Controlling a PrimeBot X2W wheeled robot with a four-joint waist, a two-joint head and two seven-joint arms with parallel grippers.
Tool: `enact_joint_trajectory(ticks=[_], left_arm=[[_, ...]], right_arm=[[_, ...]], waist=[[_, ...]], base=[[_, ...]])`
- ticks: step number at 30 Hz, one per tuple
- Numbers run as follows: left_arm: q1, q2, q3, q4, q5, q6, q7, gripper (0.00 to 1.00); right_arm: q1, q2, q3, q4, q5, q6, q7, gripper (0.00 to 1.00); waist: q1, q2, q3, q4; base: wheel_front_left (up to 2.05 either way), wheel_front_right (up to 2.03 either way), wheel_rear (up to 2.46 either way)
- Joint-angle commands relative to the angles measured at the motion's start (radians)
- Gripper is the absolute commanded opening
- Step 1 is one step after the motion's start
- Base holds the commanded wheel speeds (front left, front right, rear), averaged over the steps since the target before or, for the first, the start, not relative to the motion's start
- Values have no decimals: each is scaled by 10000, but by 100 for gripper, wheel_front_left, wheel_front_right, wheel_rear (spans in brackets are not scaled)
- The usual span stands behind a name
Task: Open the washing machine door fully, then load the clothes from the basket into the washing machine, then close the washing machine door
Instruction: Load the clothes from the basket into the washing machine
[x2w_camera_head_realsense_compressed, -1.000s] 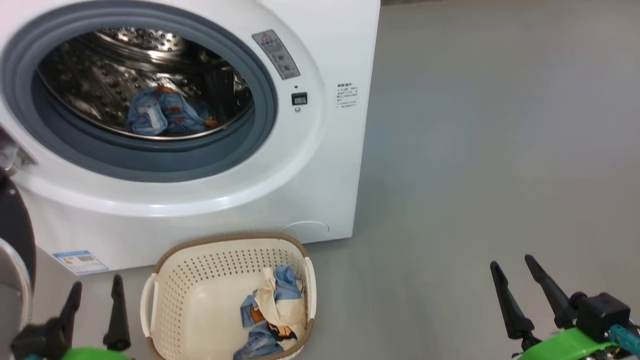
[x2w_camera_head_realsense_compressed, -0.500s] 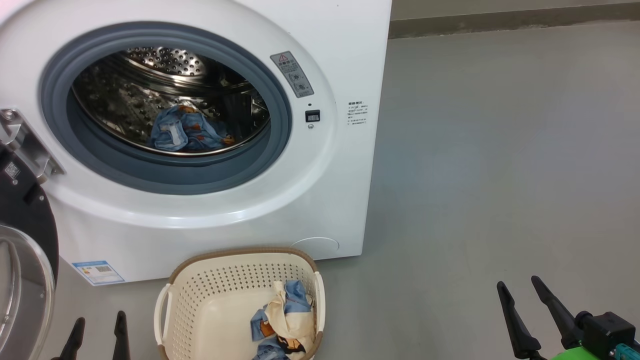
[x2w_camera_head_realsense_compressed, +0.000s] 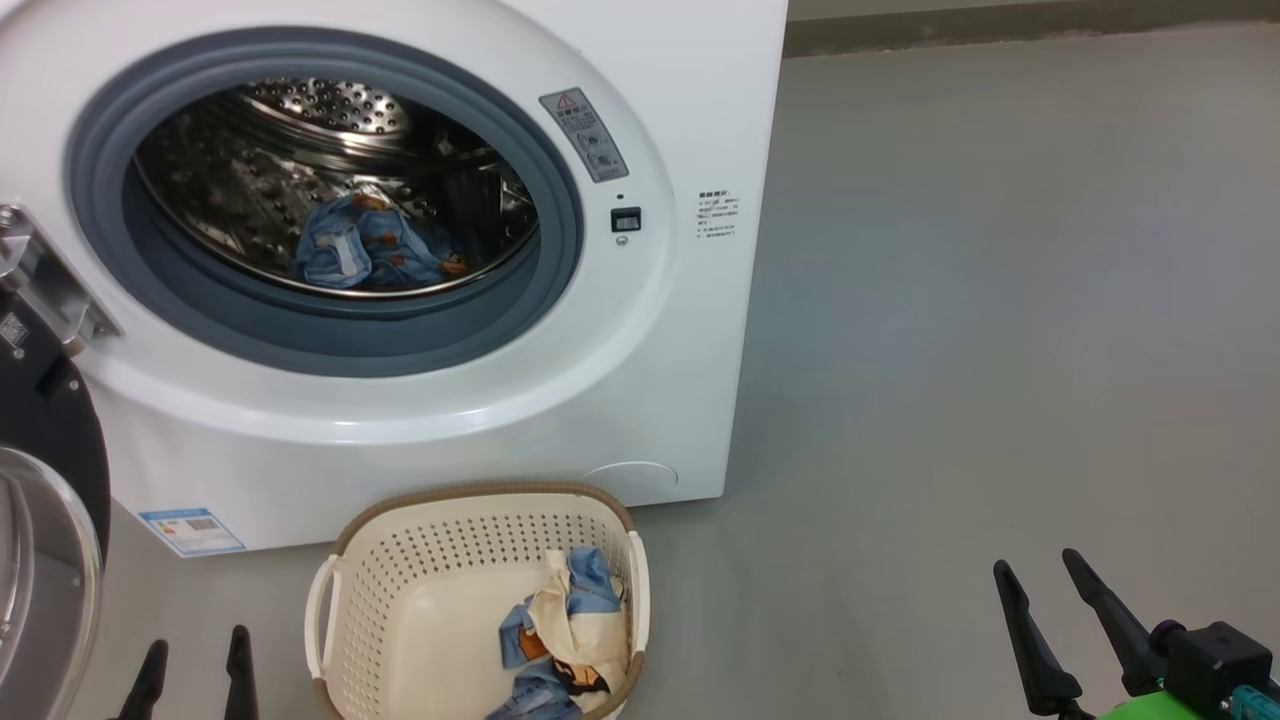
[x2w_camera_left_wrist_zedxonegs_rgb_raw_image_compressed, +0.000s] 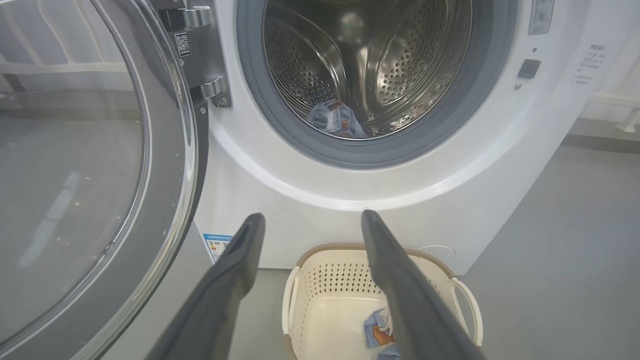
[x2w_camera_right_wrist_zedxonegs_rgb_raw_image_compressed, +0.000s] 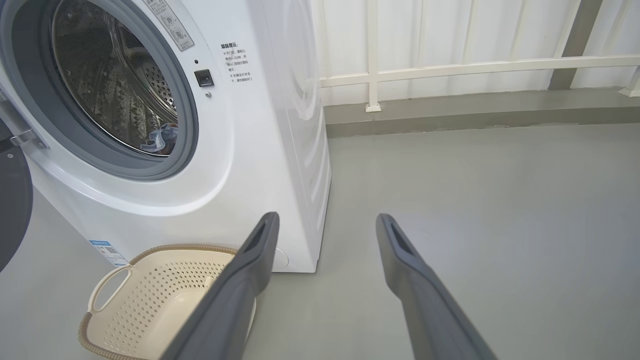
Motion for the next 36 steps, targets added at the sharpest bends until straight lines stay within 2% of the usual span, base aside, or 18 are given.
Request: enact_joint_trajectory(ticks=[1, 8, 15, 28, 36], left_arm=[[-344, 101, 347, -206, -38, -15, -65, 100], [-707, 10, 245, 147, -81, -15, -65, 100], [-1431, -13, -257, 815, -138, -15, -65, 100], [-3353, 142, -2086, 2562, -660, -15, -65, 100], [-5082, 396, -3429, 4258, -1312, -15, -65, 100]], right_arm=[[-155, -187, 183, -273, 208, 16, -51, 100], [-528, -97, 125, -369, 187, 16, -51, 100], [-915, 127, 29, -472, 135, 16, -51, 100], [-2212, 566, -219, -704, 36, 16, -51, 100], [-3048, 765, -172, -793, -14, 16, -51, 100]], waist=[[0, -1, 116, -16], [0, -1, 665, -61], [0, -1, 1496, -114], [0, -1, 3508, -345], [0, -1, 4745, -428]], base=[[0, 0, 0], [0, 0, 0], [0, 0, 0], [0, 0, 0], [0, 0, 0]])
